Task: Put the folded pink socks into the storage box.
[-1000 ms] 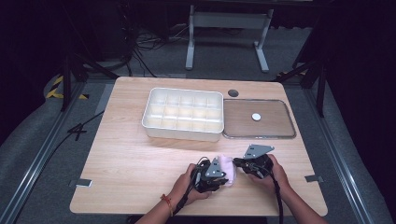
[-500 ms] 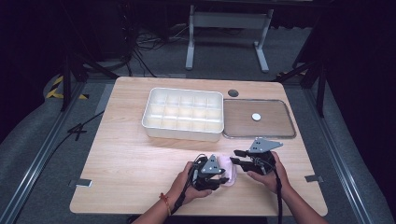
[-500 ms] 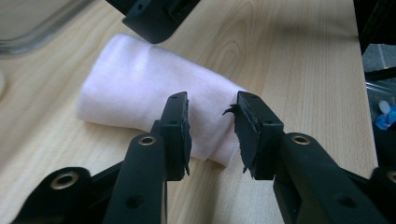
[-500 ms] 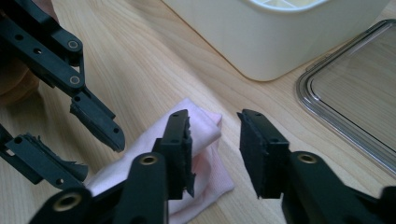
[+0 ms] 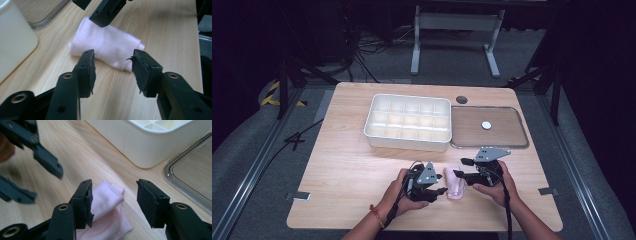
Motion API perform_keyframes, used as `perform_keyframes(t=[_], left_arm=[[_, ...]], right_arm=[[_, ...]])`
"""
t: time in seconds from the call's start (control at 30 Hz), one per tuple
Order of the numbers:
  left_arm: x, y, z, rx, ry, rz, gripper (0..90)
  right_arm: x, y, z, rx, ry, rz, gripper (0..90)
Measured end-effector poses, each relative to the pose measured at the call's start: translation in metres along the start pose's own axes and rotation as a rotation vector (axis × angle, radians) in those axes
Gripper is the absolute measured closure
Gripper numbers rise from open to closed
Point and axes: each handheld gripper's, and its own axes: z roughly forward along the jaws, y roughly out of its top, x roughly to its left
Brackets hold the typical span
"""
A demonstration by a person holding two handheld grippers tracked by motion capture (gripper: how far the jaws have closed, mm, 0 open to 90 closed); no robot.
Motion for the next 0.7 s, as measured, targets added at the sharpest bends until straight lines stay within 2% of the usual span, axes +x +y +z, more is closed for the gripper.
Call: perform_keyframes(t=[0.03,0.07,0.17,0.33,0.37,0.43,0.53,0.7], left_arm=[[0.000,0.000,0.000,0.000,0.000,0.000,51.5],[0.000,-0.004,-0.006,0.028,0.019,0.008,51.5],[0.000,-0.014,-0.017,0.080,0.076,0.022,41.0],[0.008,-0.040,-0.039,0.112,0.130,-0.034,32.6],[0.009,-0.044,-0.042,0.119,0.137,-0.043,30.8],[0.014,-0.055,-0.051,0.119,0.136,-0.085,28.2],[0.019,-0.069,-0.065,0.112,0.151,-0.129,27.2],[0.025,-0.087,-0.080,0.128,0.185,-0.163,26.6]], right_arm=[[0.000,0.000,0.000,0.000,0.000,0.000,46.8],[-0.001,-0.001,0.001,0.006,0.000,0.001,46.5],[-0.003,-0.005,0.006,0.039,0.027,0.008,45.2],[-0.004,-0.007,0.013,0.078,0.051,0.022,42.4],[-0.004,-0.008,0.015,0.090,0.053,0.019,42.1],[-0.005,-0.010,0.019,0.107,0.067,0.023,42.9],[-0.010,-0.013,0.023,0.118,0.085,0.049,40.5],[-0.015,-0.016,0.029,0.138,0.138,0.086,41.0]])
